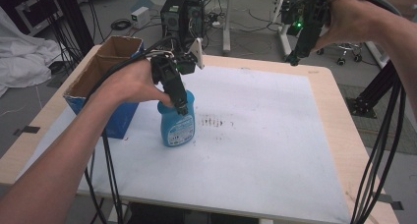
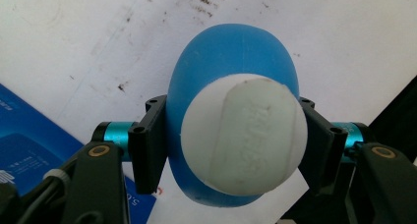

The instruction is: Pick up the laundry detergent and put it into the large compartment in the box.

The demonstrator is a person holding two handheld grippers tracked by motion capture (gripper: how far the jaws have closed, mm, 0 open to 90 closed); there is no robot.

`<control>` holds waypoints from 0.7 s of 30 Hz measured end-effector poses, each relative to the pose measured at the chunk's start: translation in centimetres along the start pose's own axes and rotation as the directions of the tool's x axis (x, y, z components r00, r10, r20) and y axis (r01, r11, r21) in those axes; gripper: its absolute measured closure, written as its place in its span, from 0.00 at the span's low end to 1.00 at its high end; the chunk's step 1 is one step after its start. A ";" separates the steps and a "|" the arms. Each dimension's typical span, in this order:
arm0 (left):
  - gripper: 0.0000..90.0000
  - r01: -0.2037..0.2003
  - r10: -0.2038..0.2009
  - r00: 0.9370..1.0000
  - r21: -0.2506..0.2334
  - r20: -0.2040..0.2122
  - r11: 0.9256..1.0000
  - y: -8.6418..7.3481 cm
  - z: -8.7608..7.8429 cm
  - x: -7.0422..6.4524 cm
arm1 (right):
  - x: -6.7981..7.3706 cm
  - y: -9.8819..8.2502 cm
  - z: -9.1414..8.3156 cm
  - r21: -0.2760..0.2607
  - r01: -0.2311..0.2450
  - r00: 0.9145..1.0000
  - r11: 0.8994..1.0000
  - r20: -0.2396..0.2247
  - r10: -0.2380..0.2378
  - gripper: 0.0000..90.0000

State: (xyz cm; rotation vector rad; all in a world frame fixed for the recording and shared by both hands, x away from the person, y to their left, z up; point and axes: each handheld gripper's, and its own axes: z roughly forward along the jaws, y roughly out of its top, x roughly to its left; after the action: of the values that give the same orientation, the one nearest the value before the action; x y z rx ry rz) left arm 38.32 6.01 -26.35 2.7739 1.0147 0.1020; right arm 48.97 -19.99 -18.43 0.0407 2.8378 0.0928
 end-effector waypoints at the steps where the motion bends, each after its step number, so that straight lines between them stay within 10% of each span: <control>1: 0.42 -0.002 0.002 1.000 -0.001 -0.002 1.000 0.2 -0.6 0.1 | 0.0 0.0 0.0 0.003 -0.005 1.000 1.000 0.000 0.005 0.14; 21: 0.42 -0.019 0.018 0.998 -0.024 -0.054 1.000 3.4 -13.7 3.1 | -0.2 -0.6 0.1 -0.014 -0.013 1.000 1.000 0.002 0.013 0.14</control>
State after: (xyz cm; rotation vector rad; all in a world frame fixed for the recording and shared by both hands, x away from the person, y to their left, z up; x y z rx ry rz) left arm 41.13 7.51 -12.27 2.7728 0.9933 0.1917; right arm 49.21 -20.61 -18.49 0.0558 2.8353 0.1154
